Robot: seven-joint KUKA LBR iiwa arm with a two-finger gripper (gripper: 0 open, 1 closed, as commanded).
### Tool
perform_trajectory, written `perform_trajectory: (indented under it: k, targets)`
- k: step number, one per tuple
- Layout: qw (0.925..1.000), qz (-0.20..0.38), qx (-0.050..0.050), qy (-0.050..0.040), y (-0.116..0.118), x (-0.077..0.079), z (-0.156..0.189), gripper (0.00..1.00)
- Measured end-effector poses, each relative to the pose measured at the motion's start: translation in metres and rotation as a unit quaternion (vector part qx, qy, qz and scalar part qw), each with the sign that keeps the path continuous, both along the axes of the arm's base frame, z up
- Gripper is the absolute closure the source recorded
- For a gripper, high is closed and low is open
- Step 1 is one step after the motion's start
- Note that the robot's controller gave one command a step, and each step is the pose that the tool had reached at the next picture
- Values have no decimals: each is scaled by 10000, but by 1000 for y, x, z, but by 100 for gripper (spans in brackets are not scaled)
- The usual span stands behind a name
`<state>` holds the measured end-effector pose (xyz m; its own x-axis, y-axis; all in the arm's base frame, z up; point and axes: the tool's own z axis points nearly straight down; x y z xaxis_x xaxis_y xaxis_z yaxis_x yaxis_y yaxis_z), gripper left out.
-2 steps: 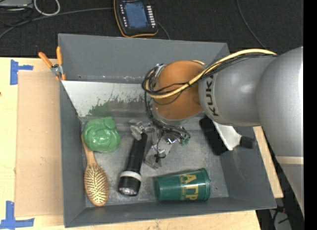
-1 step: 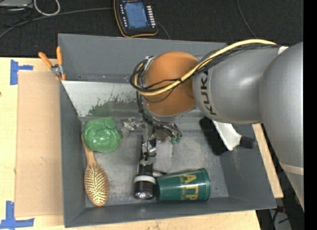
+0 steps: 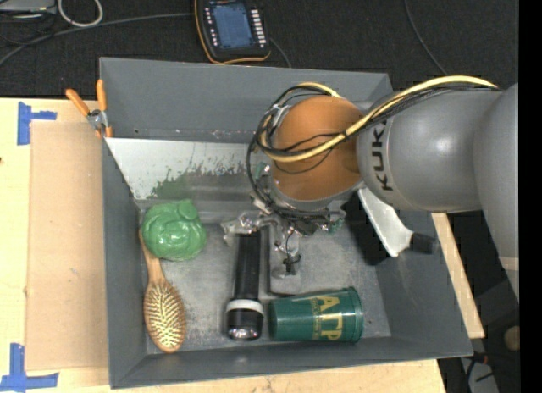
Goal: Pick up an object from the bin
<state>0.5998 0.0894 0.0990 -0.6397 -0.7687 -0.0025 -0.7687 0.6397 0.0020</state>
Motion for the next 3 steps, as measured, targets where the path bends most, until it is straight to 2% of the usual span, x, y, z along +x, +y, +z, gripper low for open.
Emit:
perform_trajectory:
  k: [1,2,3]
  targets:
    - [9969,790,5,-20,-7,-19,-28,0]
    - [9861,1660,7,2,-4,4,-26,100]
    - [9862,1655,8,2,-4,4,-26,100]
